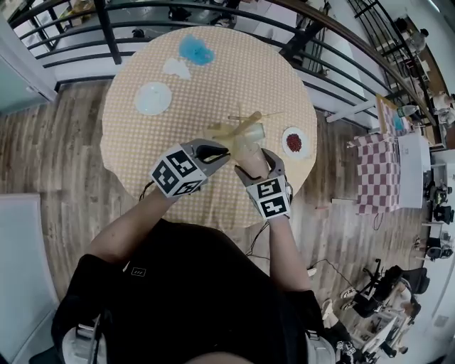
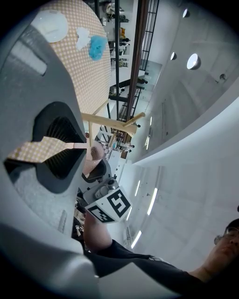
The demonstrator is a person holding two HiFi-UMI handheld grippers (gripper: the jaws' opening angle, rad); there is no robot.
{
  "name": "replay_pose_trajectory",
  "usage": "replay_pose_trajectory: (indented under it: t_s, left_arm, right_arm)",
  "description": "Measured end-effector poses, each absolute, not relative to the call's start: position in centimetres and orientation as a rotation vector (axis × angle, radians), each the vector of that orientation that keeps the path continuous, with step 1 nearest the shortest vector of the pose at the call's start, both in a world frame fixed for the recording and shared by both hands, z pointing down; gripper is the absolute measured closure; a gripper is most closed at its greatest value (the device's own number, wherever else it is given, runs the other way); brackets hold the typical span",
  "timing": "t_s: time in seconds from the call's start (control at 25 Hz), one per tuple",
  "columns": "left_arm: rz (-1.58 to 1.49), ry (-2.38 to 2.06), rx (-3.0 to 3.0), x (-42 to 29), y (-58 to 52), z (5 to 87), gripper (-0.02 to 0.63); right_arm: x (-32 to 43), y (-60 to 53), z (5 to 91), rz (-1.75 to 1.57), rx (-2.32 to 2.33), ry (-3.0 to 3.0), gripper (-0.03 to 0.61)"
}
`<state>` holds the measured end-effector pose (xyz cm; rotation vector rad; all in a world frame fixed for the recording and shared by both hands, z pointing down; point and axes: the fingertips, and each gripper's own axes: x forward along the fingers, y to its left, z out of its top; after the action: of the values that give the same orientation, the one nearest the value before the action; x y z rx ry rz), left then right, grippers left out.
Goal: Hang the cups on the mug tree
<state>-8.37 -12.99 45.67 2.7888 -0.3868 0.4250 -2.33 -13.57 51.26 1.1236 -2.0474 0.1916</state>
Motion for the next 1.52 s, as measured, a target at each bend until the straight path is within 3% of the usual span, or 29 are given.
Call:
replay_pose_trajectory:
  t_s: [0.44,0.88,1.52]
  left_arm:
    - [0.371,-0.504,2.767,-10.0,-13.5,44.5,0.592]
    - [0.286,-0.751,2.698,-10.9,-12.1,43.9,0.592]
    - [0.271,-0.733,2.708,-14.0,-11.3,42.0,0.592]
  right_arm:
    - [3.4,-16.2,46.4,-0.111,1.146,-1.911,0.206]
    - [3.1,-17.8,44.4,-0.404,0.962,-1.904,0.206]
    - [5.7,-21.9,41.4,-0.629,0.887,-1.654,0.206]
